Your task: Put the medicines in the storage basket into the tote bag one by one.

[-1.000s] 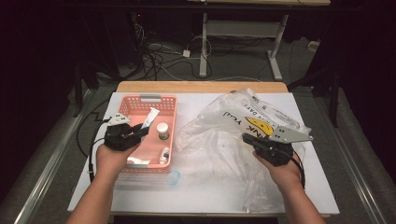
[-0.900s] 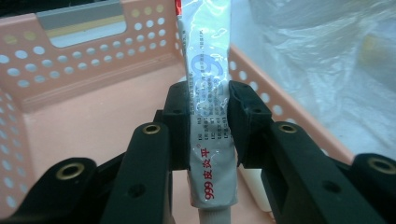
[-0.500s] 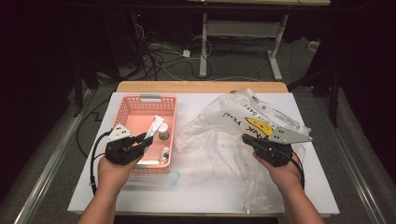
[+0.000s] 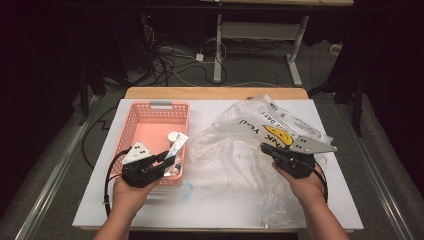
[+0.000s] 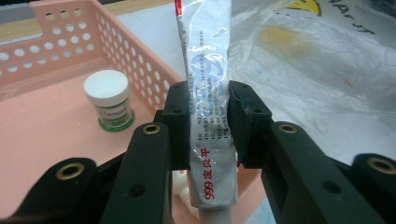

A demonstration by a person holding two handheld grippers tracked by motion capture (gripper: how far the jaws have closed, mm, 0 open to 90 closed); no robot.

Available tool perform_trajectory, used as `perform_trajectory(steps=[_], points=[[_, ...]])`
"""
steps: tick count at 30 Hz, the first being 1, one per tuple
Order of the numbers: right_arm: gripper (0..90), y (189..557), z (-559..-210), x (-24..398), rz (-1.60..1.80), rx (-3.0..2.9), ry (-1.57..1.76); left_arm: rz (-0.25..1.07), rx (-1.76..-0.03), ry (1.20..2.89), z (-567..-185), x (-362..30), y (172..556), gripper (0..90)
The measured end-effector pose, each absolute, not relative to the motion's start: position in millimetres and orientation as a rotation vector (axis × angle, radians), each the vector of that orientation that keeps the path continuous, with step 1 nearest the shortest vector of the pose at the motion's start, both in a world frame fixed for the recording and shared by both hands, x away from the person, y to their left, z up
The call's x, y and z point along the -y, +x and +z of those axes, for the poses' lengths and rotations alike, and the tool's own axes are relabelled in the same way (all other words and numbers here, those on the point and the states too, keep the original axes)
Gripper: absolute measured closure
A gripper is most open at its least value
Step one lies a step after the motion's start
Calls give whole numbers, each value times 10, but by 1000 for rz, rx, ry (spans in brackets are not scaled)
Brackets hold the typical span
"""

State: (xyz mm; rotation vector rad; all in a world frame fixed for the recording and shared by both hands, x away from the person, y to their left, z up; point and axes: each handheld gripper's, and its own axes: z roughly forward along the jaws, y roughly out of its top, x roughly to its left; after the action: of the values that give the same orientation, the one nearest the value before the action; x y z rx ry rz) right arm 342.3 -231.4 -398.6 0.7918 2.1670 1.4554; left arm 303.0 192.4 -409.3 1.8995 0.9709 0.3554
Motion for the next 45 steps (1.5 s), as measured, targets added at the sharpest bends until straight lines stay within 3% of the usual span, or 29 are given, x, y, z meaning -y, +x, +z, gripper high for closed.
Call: perform_trajectory(steps=[15, 45], points=[[900, 3397, -3969, 2290, 1463, -2162, 783, 314, -886, 1913, -4063, -1715, 2949, 689], [900, 3302, -3907, 2160, 1488, -2162, 738, 216, -744, 2048, -4355, -894, 2932, 689]])
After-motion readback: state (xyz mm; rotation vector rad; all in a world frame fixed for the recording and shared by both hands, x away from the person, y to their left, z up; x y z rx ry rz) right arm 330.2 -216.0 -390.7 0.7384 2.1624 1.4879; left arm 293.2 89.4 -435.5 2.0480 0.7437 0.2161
